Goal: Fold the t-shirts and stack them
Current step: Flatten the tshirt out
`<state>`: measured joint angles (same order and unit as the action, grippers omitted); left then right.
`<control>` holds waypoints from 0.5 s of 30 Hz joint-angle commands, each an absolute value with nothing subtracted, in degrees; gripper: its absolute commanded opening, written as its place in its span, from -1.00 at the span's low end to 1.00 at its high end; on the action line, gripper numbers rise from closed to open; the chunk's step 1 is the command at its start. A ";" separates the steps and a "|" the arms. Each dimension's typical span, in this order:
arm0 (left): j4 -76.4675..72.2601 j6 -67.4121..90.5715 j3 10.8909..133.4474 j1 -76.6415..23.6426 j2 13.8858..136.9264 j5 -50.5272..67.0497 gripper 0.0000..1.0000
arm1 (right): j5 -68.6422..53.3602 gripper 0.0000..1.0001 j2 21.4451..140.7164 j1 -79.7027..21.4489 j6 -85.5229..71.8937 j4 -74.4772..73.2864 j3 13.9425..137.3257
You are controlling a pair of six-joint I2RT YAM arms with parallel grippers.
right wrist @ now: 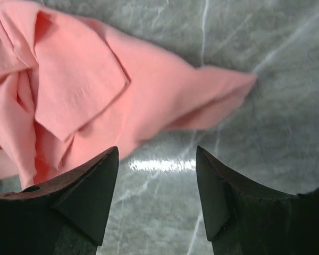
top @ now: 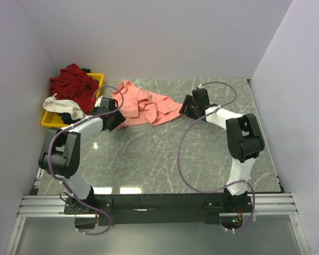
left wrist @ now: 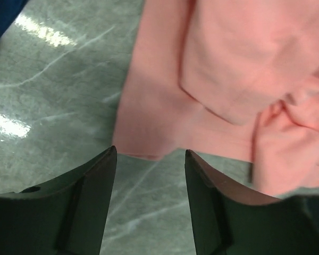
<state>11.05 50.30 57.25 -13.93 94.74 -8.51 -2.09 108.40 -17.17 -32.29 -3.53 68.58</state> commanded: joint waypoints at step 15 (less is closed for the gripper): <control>7.91 48.78 61.34 -13.10 102.83 -8.70 -0.57 | -5.36 -0.58 118.13 -15.65 -36.91 -3.43 82.35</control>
